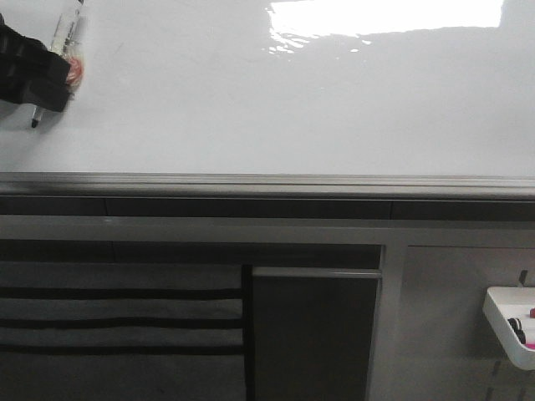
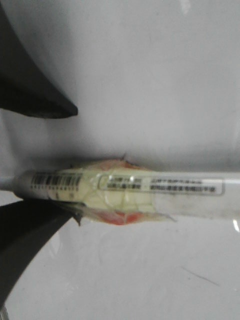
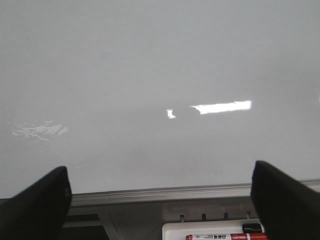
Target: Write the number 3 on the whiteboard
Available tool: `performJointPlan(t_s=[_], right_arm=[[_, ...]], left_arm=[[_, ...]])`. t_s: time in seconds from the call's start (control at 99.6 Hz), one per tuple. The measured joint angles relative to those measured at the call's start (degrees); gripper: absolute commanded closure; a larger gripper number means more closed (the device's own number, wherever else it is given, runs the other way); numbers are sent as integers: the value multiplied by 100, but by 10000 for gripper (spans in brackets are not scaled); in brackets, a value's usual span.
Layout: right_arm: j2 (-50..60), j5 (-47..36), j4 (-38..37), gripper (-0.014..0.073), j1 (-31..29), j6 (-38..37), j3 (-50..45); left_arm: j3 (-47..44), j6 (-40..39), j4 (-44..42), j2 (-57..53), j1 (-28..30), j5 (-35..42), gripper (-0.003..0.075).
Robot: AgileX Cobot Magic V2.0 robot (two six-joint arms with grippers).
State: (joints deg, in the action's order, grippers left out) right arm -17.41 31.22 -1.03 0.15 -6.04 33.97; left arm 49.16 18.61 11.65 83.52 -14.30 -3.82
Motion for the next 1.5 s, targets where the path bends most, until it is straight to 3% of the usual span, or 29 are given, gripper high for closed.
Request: performJointPlan(t_s=[0.291, 0.472, 0.703, 0.924, 1.024, 1.215, 1.496], right_arm=[[0, 52, 50, -62, 0, 0, 0], [-39, 489, 517, -62, 0, 149, 165], [-626, 1184, 2198, -62, 0, 2052, 587], [-1673, 2228, 3613, -62, 111, 4243, 1204], [-2218, 2703, 4115, -62, 387, 5032, 1509], [-3113, 3006, 4238, -62, 1356, 5854, 1916], [-4390, 2673, 4129, -61, 2926, 6451, 2451]], left_arm=[[0, 4, 0, 2, 0, 32, 613], [0, 4, 0, -311, 0, -507, 678], [0, 187, 0, -1322, -81, -1290, 739], [119, 977, 0, -1970, -761, -2522, 739], [402, 1306, -11, -2013, -1146, -3484, 739], [828, 2073, -11, -2016, -1968, -4829, 739], [917, 2254, -11, -2016, -3016, -5177, 739]])
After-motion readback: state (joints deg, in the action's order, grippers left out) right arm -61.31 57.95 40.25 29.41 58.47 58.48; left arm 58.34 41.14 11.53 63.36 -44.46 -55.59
